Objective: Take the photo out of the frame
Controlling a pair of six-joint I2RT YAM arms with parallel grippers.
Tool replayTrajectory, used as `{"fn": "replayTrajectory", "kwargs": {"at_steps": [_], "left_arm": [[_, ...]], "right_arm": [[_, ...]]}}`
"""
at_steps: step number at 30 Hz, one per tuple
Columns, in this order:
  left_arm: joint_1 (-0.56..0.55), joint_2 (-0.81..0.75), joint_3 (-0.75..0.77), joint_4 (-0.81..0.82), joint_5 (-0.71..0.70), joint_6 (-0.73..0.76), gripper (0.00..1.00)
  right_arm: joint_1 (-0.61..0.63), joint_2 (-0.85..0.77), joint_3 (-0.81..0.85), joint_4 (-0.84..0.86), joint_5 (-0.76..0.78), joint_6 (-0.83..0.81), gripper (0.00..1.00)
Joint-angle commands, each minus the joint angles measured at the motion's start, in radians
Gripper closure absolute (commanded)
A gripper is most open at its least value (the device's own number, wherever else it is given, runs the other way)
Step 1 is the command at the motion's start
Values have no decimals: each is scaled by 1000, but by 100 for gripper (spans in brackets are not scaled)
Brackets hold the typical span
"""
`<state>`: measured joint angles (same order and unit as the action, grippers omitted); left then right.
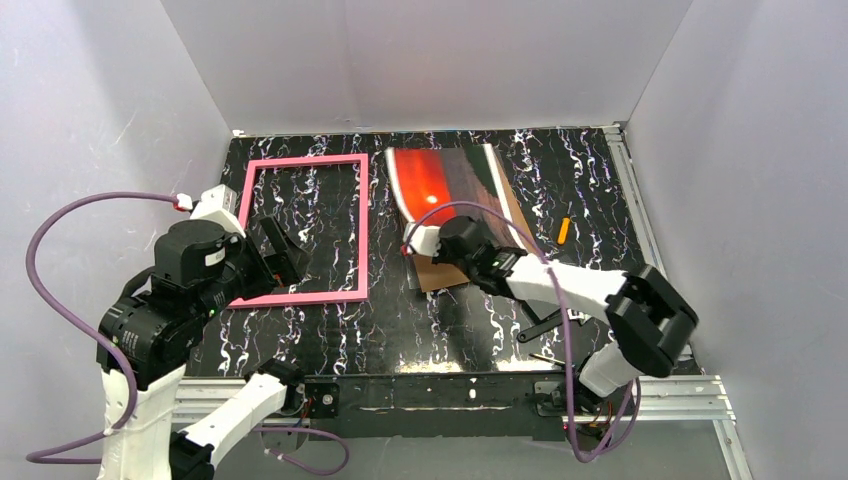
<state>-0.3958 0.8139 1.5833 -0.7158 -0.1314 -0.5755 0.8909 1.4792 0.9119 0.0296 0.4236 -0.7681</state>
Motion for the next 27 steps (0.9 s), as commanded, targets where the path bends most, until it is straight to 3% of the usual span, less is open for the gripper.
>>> {"fn": "replayTrajectory", "kwargs": {"at_steps": [1,5,6,7,11,25,27], "left_arm": [[1,-8,-14,-9,24,-12,2],[1,-20,-22,-17,24,-10,2],[2,-22,-23,-19,24,-7,2],[2,-23,-21,-24,24,-4,2],[2,-29,-21,-33,19,4,2],[3,-35,-32,-29,35,0,2],[2,-40,-33,-34,29,4,2]], "right_arm": [[62,101,16,204,72,-38,99],[84,207,34,214,97,-36,99],[85,227,43,200,103,-27,77],[85,244,45,189,109,-19,99],[77,279,32,184,161,-25,99],[72,231,-34,191,105,8,99],[76,231,-34,184,114,16,79]]}}
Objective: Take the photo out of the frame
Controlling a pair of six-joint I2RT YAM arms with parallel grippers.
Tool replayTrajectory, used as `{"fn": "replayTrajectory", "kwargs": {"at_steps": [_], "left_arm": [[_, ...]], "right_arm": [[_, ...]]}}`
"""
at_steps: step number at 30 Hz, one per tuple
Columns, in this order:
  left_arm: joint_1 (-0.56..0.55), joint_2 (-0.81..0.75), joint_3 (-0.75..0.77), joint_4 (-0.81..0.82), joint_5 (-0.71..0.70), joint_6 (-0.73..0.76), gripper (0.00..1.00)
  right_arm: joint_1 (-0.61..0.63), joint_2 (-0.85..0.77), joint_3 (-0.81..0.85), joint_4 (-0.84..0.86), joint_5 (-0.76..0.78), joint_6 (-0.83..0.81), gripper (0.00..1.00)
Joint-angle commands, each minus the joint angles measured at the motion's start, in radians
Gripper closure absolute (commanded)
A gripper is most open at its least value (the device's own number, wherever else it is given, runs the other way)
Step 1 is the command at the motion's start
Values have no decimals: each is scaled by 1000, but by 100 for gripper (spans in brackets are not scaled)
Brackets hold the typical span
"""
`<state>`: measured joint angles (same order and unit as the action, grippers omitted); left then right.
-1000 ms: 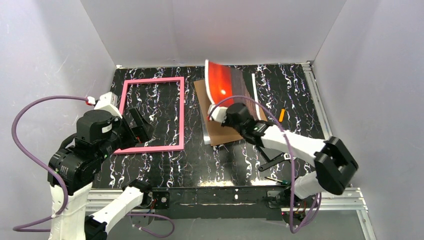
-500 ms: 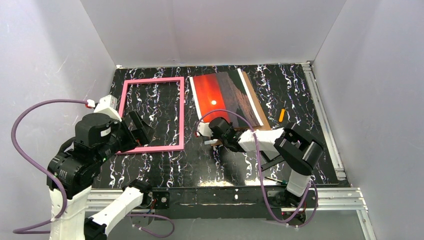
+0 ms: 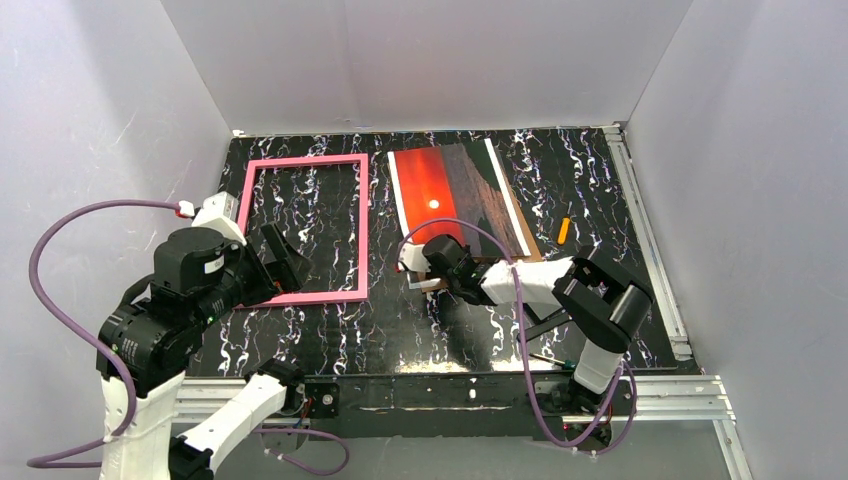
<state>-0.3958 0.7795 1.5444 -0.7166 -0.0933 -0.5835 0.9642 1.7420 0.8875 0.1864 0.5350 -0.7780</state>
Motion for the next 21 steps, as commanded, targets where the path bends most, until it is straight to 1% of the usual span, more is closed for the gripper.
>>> {"fn": "replayTrajectory", "kwargs": {"at_steps": [1,2,4,6,7,11,14,18,21], "left_arm": [[2,-7,5,-35,-13,13,2],[2,-9,5,-38,-14,15,2],[2,-12,2,-38,-16,16,2],[1,-14,-7,-36,-16,16,2],[2,-15,-13,-32,-16,14,2],[2,-14,-32,-17,-7,6,2],[3,-12,-42,-14,2,-1,2],[3,-11,-65,-13,3,-5,2],[3,-15,-89,-6,8,-5,2]], "right_arm": [[6,-34,-8,17,9,32,65],[10,-43,-12,9,11,41,54],[13,-76,-29,-14,-10,67,38],[14,-127,-54,-44,-52,93,27],[14,-150,-61,-54,-68,102,24],[13,-216,-19,-180,-125,158,18],[14,-275,-5,-293,-169,212,18],[15,-401,8,-362,-175,333,18],[14,-520,48,-443,-160,468,19]]}}
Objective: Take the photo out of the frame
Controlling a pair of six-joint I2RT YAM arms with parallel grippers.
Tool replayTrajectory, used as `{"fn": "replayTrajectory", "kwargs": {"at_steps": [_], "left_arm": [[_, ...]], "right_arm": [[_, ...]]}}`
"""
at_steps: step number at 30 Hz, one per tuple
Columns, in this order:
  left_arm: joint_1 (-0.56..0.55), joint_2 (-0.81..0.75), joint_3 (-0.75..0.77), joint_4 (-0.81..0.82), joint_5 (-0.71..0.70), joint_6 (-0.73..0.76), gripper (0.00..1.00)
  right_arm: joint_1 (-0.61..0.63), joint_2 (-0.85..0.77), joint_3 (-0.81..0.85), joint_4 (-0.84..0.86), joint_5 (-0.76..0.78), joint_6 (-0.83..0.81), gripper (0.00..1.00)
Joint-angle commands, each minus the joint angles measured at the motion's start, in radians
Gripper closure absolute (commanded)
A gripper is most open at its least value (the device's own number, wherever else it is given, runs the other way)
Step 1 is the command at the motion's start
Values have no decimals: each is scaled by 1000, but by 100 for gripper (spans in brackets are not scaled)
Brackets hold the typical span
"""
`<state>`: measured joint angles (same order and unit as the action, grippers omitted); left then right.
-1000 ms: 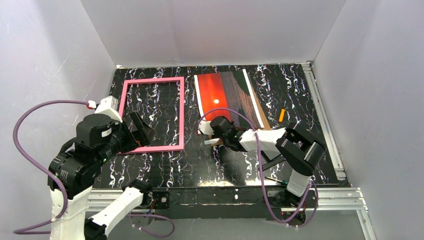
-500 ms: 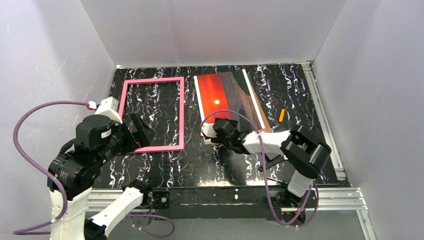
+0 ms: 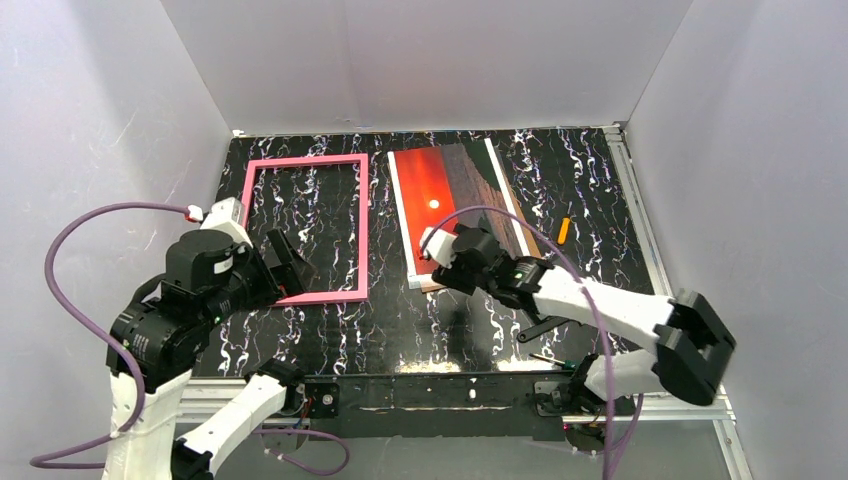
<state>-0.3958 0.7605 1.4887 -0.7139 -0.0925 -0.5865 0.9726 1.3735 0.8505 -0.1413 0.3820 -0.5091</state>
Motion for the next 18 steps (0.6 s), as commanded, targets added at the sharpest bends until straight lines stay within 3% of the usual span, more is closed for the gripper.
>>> {"fn": "replayTrajectory", "kwargs": {"at_steps": [1,11,18], "left_arm": [[3,1,-45,-2,9,0,2],[2,-32,-151,111,62,12,2],[2,-36,-127,136,47,48,2]], "right_arm": [[6,-197,97,-142,6,247,19],[0,-676,199,-466,224,806,4],[0,-810,353,-679,313,922,4]]}}
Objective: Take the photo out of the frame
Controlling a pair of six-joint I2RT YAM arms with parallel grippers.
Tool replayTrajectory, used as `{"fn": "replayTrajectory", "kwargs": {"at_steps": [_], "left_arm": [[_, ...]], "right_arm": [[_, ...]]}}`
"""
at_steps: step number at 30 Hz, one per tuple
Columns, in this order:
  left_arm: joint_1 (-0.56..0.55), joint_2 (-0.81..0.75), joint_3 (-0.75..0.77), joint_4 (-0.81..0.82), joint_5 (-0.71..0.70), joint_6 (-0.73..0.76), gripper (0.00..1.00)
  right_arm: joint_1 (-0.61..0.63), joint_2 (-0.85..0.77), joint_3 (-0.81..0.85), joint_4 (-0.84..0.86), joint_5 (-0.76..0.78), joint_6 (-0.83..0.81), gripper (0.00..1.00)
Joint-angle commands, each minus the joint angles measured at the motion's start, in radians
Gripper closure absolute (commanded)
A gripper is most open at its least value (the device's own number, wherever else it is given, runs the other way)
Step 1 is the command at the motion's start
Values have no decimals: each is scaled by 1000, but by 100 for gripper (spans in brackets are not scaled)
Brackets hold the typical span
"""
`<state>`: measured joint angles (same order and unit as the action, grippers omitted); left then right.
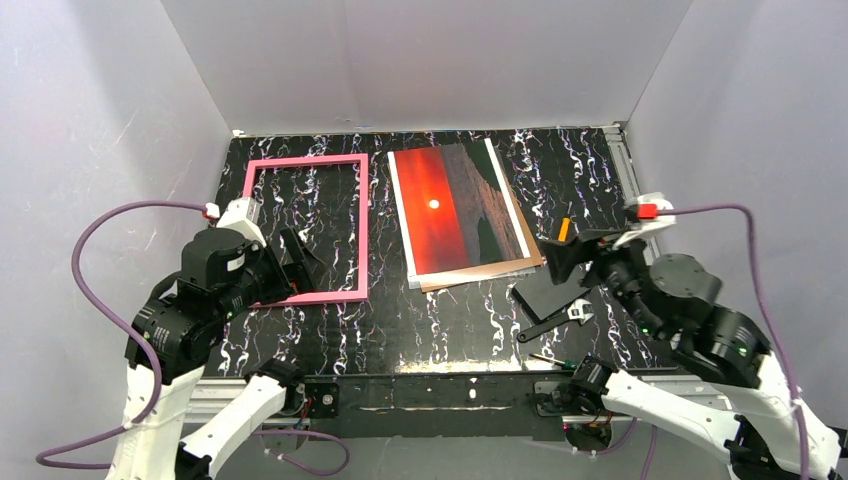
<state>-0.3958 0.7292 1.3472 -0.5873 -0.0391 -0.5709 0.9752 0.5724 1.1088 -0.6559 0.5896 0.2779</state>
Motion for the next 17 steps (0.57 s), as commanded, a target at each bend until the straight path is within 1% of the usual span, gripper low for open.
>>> {"fn": "replayTrajectory", "kwargs": {"at_steps": [1,3,6,12,14,17], "left_arm": [[2,-6,19,9,-13,36,2],[3,-3,29,6,-20,42,2],[3,3,40,-3,-31,42,2],[2,8,49,-21,-32,34,2],[3,6,41,-23,-34,23,2],[1,4,34,-23,-26,0,2]], "right_arm": [[-3,-5,127,-194,134,147,4],[-3,3,177,-241,164,158,4],[-3,0,211,-261,181,146,4],[-3,-42,197,-249,176,130,4],[-3,-66,160,-209,140,85,4],[-3,-53,187,-247,184,125,4]]}}
